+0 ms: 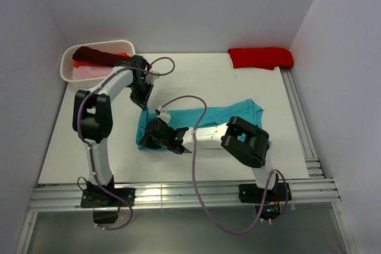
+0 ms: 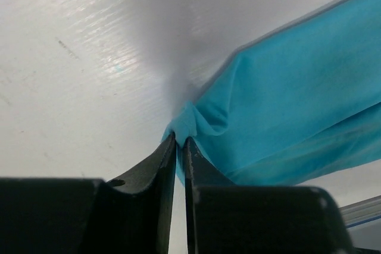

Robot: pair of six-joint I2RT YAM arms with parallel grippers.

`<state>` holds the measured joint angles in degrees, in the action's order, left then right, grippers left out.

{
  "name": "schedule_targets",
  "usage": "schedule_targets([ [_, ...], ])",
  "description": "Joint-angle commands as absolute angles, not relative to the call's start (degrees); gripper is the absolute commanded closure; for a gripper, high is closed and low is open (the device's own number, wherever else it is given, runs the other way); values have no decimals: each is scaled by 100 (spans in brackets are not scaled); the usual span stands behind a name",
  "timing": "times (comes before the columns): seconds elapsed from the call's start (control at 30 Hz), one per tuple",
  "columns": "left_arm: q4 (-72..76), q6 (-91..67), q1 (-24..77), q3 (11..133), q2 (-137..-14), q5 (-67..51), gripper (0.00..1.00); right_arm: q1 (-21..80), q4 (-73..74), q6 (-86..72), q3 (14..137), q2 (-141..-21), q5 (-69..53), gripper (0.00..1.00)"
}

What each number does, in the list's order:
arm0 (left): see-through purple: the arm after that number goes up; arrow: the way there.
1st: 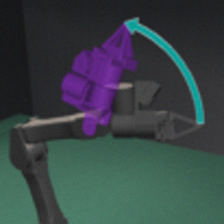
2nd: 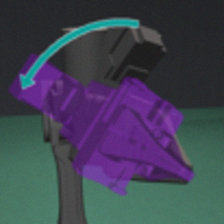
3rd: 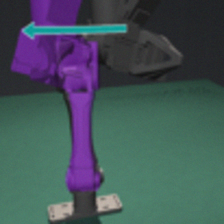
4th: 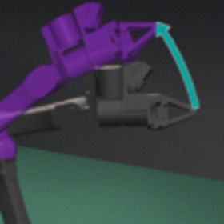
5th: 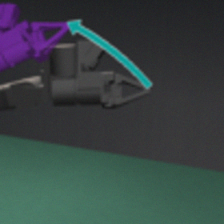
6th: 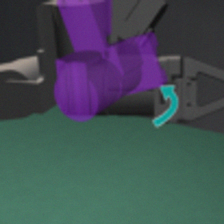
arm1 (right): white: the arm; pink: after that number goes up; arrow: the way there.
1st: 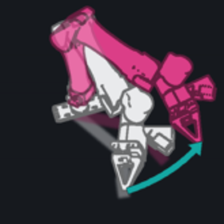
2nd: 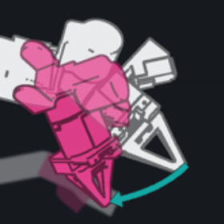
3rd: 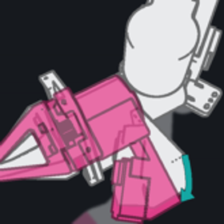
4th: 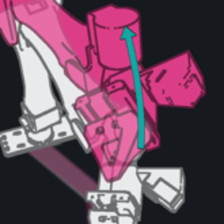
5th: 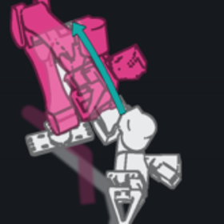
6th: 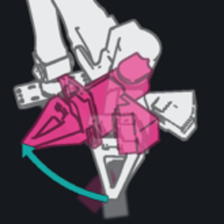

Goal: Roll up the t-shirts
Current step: Roll the tshirt

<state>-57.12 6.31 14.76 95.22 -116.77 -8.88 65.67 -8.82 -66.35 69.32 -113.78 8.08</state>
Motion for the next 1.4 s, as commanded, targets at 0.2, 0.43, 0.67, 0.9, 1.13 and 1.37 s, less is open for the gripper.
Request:
schedule_targets([
  [0.2, -5634, 369, 1784, 9765, -11883, -835, 71, 6521, -1309, -7031, 6399, -11030, 1169, 90],
  [0.43, -5651, 466, 1819, 9931, -11830, -1212, 50, 6530, -1415, -7233, 6126, -10960, 1257, 85],
  [0.67, -5897, 685, 1811, 10353, -11637, -1678, 37, 6530, -1406, -7400, 5959, -10785, 1336, 78],
  [0.9, -5924, 834, 1417, 10363, -11417, -1784, 37, 6530, -1169, -7611, 5757, -10468, 1538, 72],
  [1.13, -5933, 1230, 651, 9836, -11365, -2337, 37, 6749, -195, -7217, 6423, -10361, 1995, 66],
  [1.37, -5784, 1468, 325, 9220, -11382, -2672, 39, 6776, 904, -6522, 8269, -11390, 1732, 72],
])
